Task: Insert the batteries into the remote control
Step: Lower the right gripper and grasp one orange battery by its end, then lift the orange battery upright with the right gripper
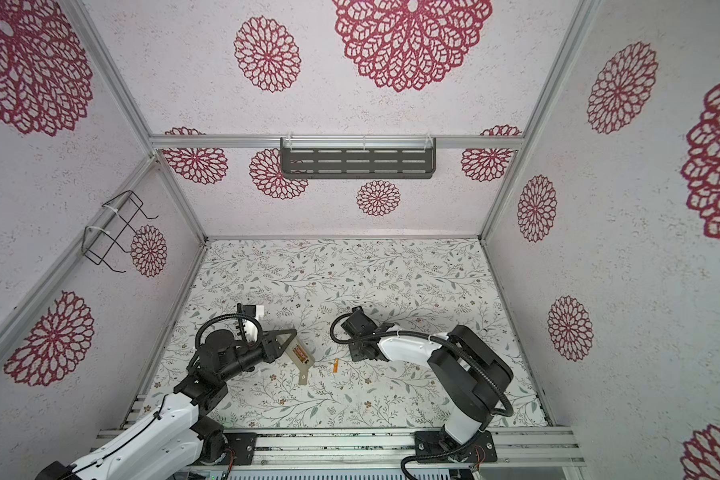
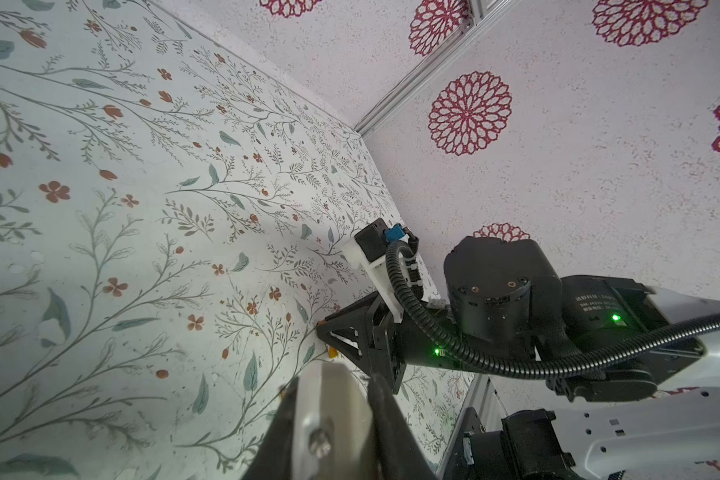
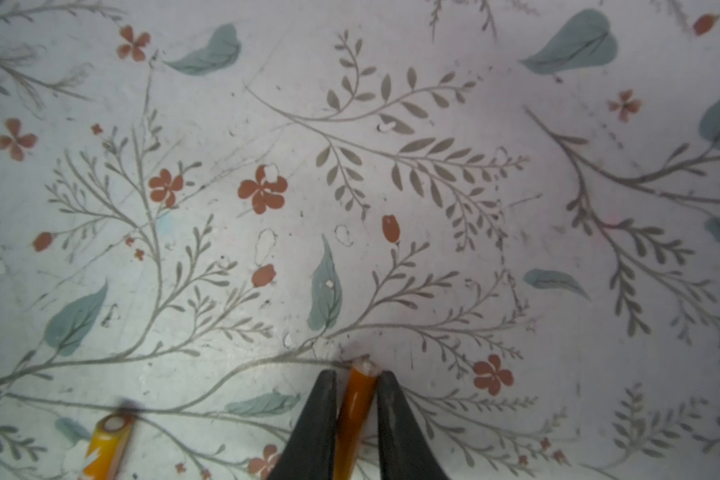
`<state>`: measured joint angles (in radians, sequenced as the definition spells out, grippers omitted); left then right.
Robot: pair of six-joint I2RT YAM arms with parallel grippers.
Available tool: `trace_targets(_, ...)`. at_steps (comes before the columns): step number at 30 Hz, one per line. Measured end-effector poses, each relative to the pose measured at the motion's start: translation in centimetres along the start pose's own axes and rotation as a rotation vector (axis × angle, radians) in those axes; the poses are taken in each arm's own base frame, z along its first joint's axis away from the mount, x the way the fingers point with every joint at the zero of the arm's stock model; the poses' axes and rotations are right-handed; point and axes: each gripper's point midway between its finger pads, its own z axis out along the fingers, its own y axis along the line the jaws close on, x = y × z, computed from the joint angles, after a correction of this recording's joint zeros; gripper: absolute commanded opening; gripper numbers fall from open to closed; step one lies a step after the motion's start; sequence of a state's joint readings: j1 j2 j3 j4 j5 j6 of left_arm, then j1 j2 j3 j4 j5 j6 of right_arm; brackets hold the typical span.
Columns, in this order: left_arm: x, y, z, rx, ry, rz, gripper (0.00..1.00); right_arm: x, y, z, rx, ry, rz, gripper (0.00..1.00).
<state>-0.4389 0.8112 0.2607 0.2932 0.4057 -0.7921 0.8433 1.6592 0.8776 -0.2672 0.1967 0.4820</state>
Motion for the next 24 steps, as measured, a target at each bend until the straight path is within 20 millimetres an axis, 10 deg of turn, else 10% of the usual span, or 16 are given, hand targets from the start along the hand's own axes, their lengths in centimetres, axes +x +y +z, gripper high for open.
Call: trace_targets(24, -0.5, -0.4, -0.6, 0.002, -0.024, 0.045, 0.0, 3.8, -0.3, -1.9, -0.003, 0.243, -0.107, 0.08)
